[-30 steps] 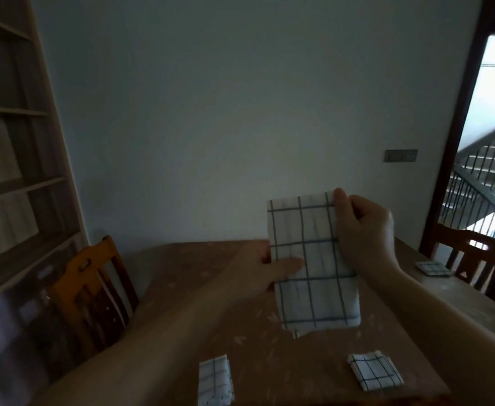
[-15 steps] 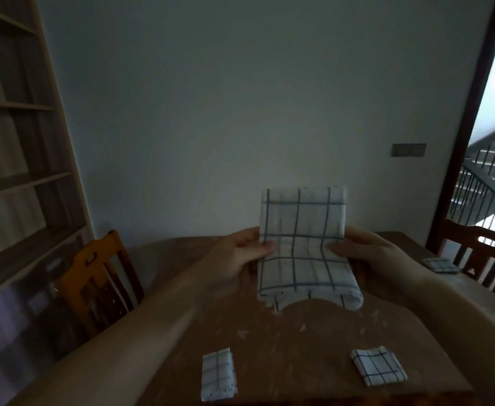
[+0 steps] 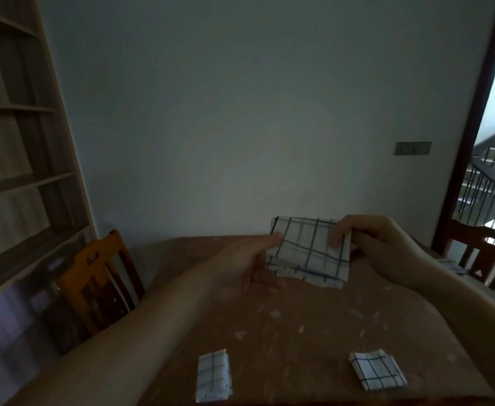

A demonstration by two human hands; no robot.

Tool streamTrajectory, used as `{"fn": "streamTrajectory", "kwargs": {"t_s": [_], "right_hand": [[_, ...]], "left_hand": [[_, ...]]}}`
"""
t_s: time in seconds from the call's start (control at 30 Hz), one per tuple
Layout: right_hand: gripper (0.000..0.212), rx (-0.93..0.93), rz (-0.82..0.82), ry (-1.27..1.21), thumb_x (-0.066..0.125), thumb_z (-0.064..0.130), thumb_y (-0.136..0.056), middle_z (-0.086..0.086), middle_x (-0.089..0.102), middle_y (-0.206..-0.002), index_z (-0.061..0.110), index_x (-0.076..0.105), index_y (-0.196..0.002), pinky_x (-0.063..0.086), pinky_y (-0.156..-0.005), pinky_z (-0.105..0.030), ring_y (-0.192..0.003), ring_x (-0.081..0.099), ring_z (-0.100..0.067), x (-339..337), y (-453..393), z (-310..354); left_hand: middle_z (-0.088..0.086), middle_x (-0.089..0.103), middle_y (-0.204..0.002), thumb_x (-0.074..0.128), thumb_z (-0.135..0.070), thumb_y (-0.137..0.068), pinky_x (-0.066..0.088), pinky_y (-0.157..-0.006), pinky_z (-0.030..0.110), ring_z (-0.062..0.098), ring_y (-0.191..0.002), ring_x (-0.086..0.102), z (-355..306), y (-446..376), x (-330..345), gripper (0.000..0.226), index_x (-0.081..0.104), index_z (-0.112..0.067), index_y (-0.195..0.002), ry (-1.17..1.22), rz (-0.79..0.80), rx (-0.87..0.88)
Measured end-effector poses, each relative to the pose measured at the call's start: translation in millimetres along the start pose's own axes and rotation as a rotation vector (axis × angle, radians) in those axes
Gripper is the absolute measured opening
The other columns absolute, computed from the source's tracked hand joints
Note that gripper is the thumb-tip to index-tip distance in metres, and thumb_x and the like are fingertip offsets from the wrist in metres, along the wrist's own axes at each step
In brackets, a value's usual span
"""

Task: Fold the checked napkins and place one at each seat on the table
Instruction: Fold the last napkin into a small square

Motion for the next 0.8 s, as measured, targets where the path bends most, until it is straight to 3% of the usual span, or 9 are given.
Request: {"fn": "streamTrajectory", "kwargs": {"t_s": [0.13,0.2,0.27,0.4,0.47,0.53,0.63,0.73,0.8], "right_hand": [[0.055,-0.03,0.069,0.095,0.045,-0.022,-0.088,0.003,0.067,-0.089,0.025,0.072,-0.079,0.057,-0.074,-0.032,-0.087,0.068,-0.024,-11.2,3.1,7.3],[0.039,0.039,0.187,-0.065,0.056,-0.008,-0.088,-0.004,0.069,-0.109,0.021,0.065,-0.112,0.057,-0.082,-0.033,-0.101,0.068,-0.023,-17.8,6.8,9.3],[0.051,0.199,0.261,-0.212,0.062,0.006,-0.085,-0.009,0.068,-0.119,0.024,0.052,-0.132,0.057,-0.086,-0.037,-0.108,0.067,-0.026,-20.0,10.4,3.1],[0.033,0.206,0.137,-0.1,0.067,0.016,-0.082,-0.018,0.072,-0.105,0.011,0.067,-0.115,0.06,-0.081,-0.038,-0.093,0.072,-0.028,-16.8,10.7,-1.9],[0.042,0.24,0.175,-0.212,0.072,0.041,-0.076,-0.018,0.072,-0.105,0.013,0.072,-0.107,0.061,-0.076,-0.035,-0.094,0.071,-0.03,-14.4,11.8,-0.9],[0.046,0.301,0.193,-0.251,0.057,0.053,-0.078,-0.009,0.075,-0.102,0.017,0.073,-0.101,0.059,-0.071,-0.026,-0.092,0.072,-0.023,-12.5,11.8,1.3],[0.042,0.324,0.21,-0.083,0.046,0.052,-0.082,-0.001,0.076,-0.097,0.022,0.073,-0.095,0.057,-0.073,-0.02,-0.09,0.072,-0.015,-9.1,6.1,0.1],[0.04,0.28,0.269,0.097,0.052,0.051,-0.088,-0.002,0.076,-0.092,0.019,0.076,-0.095,0.056,-0.077,-0.026,-0.084,0.072,-0.015,-0.2,-2.1,-1.8],[0.027,0.287,0.248,0.138,0.06,0.038,-0.09,0.003,0.075,-0.077,0.019,0.077,-0.084,0.053,-0.067,-0.025,-0.069,0.07,-0.009,4.8,-5.9,-8.8]], "left_hand": [[0.009,0.072,-0.08,0.06,-0.018,-0.092,0.055,-0.045,0.023,0.012,-0.051,0.066,0.1,-8.9,-3.0,0.016,0.065,-0.006,-0.101,-0.015,-0.059,0.056],[0.007,0.07,-0.076,0.059,-0.015,-0.093,0.055,-0.046,0.022,0.011,-0.051,0.065,-1.8,-9.5,-3.1,0.014,0.064,-0.004,-0.102,-0.011,-0.062,0.088],[0.007,0.069,-0.074,0.058,-0.013,-0.094,0.055,-0.047,0.021,0.01,-0.05,0.065,-3.9,-10.7,-1.9,0.011,0.064,-0.005,-0.1,-0.009,-0.049,0.121],[0.004,0.069,-0.075,0.058,-0.009,-0.093,0.053,-0.045,0.021,0.011,-0.05,0.066,-5.5,-13.1,1.2,0.007,0.064,-0.009,-0.095,-0.066,-0.07,0.199],[0.001,0.071,-0.077,0.057,-0.008,-0.094,0.052,-0.045,0.02,0.011,-0.051,0.066,-5.1,-13.5,3.1,0.008,0.064,-0.01,-0.098,-0.157,-0.073,0.243],[-0.004,0.072,-0.076,0.056,-0.007,-0.094,0.052,-0.046,0.02,0.011,-0.05,0.065,-3.3,-14.8,3.5,0.011,0.062,-0.015,-0.099,-0.218,-0.069,0.252],[0.003,0.072,-0.089,0.058,-0.012,-0.094,0.056,-0.054,0.025,0.017,-0.06,0.066,-0.1,-19.3,2.3,0.018,0.063,-0.02,-0.109,-0.347,-0.034,0.255],[0.008,0.074,-0.097,0.06,-0.02,-0.095,0.058,-0.064,0.037,0.033,-0.077,0.07,6.1,-21.7,1.1,0.021,0.066,-0.021,-0.114,-0.51,0.002,0.281],[0.008,0.074,-0.099,0.059,-0.025,-0.095,0.057,-0.068,0.041,0.032,-0.08,0.071,11.8,-21.2,-1.2,0.018,0.067,-0.027,-0.111,-0.605,-0.006,0.272]]}}
Point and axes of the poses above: each hand's wrist, its own y-axis away from the middle knuckle, its own x-axis out of the palm, z = x × y, the point moved 3 cm from there along -y, towards the middle knuckle
